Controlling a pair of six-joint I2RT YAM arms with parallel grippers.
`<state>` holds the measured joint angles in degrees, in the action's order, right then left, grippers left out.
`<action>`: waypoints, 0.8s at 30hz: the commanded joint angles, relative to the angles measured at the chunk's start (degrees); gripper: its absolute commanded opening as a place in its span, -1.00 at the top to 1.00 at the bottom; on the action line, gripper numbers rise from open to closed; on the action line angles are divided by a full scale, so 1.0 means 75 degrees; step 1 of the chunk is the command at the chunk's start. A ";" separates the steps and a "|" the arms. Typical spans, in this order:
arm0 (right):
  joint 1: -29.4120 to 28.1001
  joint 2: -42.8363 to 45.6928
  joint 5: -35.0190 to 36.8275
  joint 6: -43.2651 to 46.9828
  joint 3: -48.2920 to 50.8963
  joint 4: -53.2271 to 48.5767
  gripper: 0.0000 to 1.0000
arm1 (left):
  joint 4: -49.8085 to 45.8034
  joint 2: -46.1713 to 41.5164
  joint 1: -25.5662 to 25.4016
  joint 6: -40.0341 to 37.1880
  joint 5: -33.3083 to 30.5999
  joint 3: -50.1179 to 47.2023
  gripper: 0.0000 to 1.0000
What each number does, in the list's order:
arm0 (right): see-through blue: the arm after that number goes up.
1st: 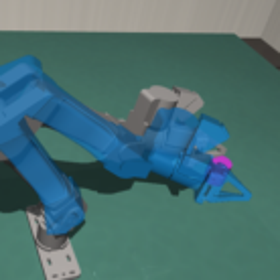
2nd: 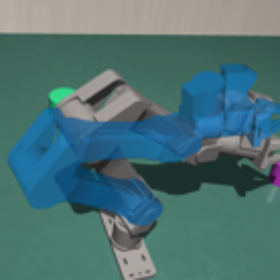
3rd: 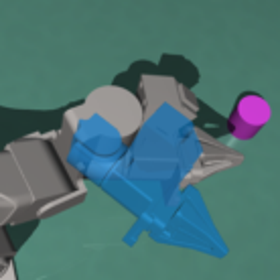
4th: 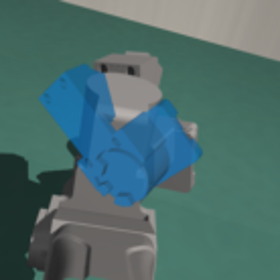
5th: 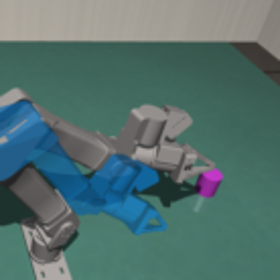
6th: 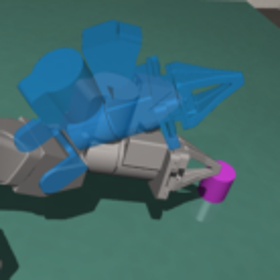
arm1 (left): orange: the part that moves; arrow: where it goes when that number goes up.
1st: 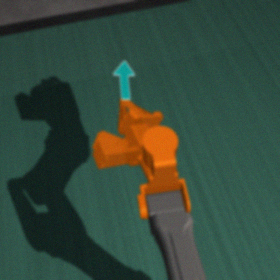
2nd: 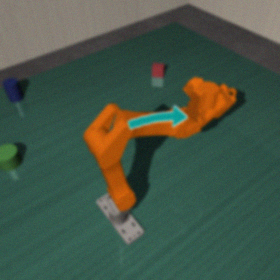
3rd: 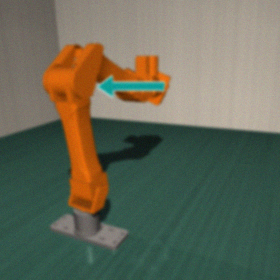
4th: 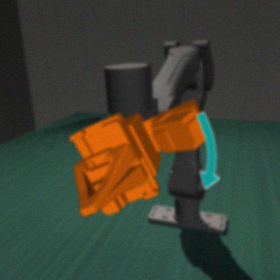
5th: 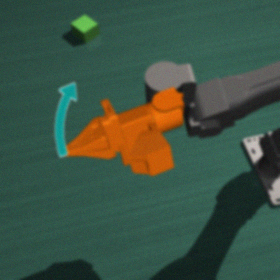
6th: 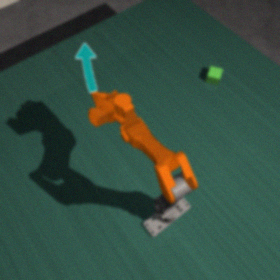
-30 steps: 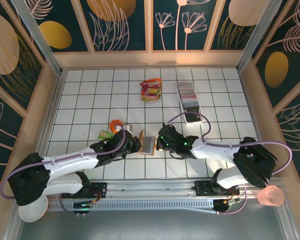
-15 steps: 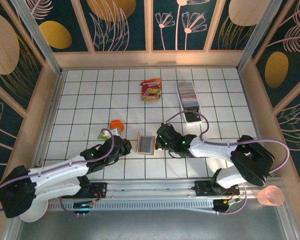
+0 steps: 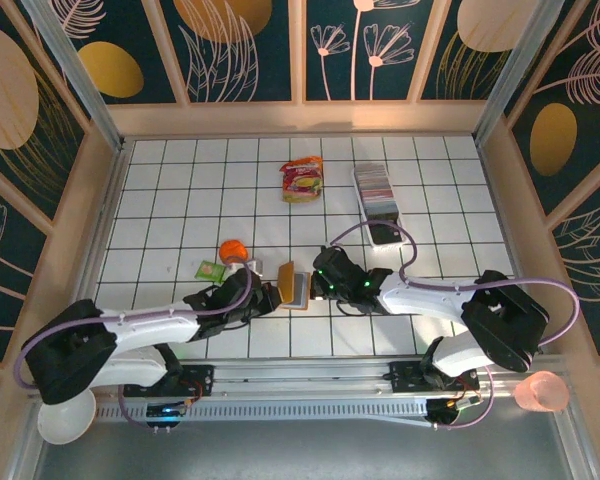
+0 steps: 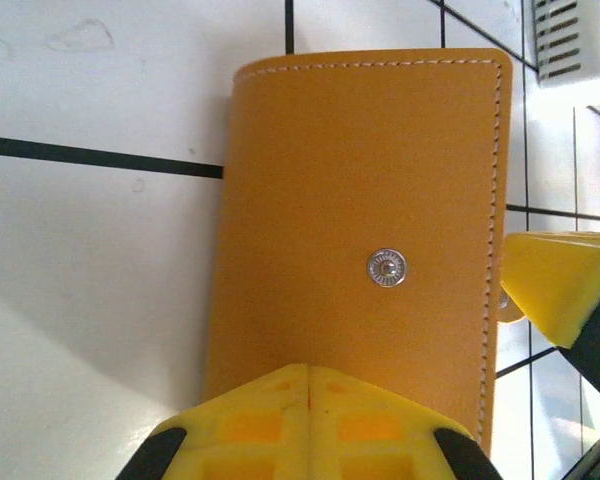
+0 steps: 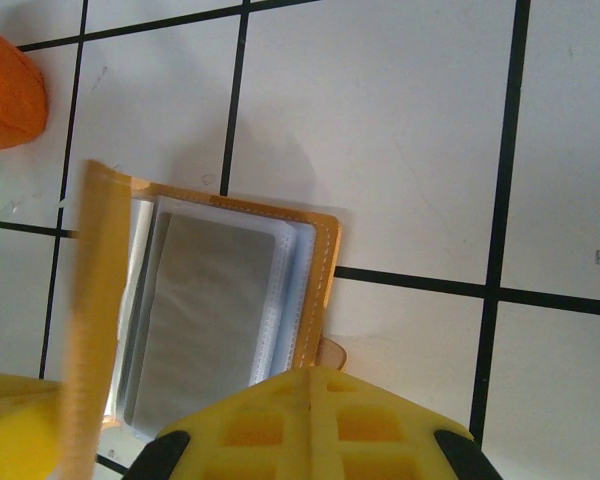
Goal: Put the credit cards into the card holder
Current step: Close the card holder at the bottom-center of the table.
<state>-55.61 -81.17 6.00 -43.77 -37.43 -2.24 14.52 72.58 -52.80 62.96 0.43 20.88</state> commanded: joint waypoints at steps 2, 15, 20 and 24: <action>0.0044 0.0035 -0.0209 0.0006 -0.0061 0.0309 1.00 | 0.0361 0.0520 0.0043 -0.0362 0.0453 0.0381 1.00; 0.0094 -0.0192 -0.0288 -0.0244 -0.0220 0.0579 1.00 | -0.0262 0.1886 0.0022 -0.0631 0.0745 0.0919 1.00; 0.0103 -0.0594 -0.0348 -0.0357 -0.0364 0.0788 1.00 | -0.0272 0.1909 0.0036 -0.0590 0.0734 0.0828 1.00; 0.0100 -0.0888 -0.0390 -0.0421 -0.0548 0.0877 1.00 | -0.0198 0.1938 0.0022 -0.0590 0.0840 0.0794 1.00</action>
<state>-55.16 -86.48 3.42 -45.76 -39.46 1.93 16.21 85.08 -52.75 59.57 5.10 27.94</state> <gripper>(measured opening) 0.046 0.039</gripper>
